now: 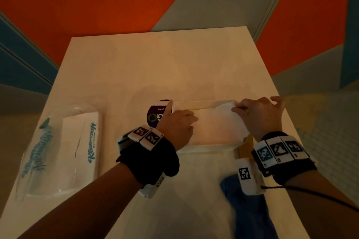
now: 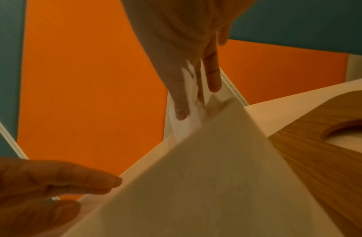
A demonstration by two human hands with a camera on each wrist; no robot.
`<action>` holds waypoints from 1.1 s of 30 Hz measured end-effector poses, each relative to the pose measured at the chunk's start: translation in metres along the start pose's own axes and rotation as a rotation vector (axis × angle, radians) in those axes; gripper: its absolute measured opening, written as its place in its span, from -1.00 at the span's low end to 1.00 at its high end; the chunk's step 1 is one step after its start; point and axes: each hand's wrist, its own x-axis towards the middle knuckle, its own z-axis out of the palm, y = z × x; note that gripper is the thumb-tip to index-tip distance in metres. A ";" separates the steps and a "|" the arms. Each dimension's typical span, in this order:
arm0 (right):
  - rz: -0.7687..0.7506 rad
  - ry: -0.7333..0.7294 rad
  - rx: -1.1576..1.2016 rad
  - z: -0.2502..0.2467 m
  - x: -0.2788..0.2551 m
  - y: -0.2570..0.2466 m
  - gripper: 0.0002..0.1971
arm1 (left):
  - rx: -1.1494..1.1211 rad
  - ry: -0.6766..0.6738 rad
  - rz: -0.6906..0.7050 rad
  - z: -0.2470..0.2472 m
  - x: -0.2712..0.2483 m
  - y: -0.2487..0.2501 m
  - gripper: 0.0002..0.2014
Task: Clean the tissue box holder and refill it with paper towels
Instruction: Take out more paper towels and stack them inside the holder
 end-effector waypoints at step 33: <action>0.103 -0.228 0.580 0.000 -0.005 0.012 -0.52 | -0.675 0.210 0.055 0.027 0.040 0.046 -0.46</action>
